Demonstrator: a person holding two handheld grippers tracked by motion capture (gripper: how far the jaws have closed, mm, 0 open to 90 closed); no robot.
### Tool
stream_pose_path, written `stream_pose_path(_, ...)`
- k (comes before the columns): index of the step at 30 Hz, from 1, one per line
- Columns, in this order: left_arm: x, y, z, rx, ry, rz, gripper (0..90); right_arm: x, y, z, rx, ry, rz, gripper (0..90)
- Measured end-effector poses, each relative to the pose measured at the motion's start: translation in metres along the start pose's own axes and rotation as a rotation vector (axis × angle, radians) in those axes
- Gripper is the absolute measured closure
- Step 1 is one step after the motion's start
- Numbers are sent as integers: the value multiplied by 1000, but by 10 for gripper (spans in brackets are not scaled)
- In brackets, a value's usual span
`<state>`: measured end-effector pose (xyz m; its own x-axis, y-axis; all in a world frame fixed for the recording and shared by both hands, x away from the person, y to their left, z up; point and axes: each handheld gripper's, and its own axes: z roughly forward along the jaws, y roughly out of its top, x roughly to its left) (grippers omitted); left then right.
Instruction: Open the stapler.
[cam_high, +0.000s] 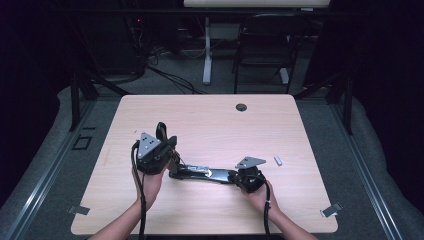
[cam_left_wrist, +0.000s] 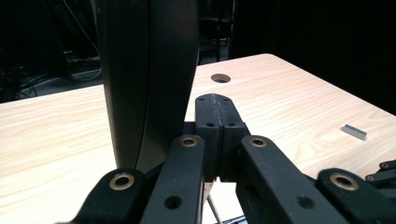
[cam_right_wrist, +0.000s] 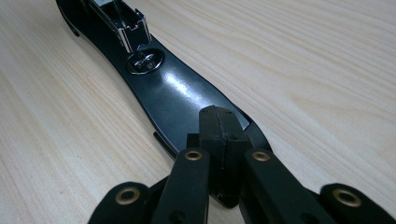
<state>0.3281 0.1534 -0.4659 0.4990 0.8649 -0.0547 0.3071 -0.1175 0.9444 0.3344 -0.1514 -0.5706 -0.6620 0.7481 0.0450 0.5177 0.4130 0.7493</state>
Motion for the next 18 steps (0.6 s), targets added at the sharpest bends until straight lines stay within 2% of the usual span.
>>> stream_pose_path(10,1,0,-1,2,4,0,900,0,0,0,-1,-3,-1,900)
stream_pose_path(18,3,-2,-2,24,-3,13,900,0,0,0,-1,-4,-1,900)
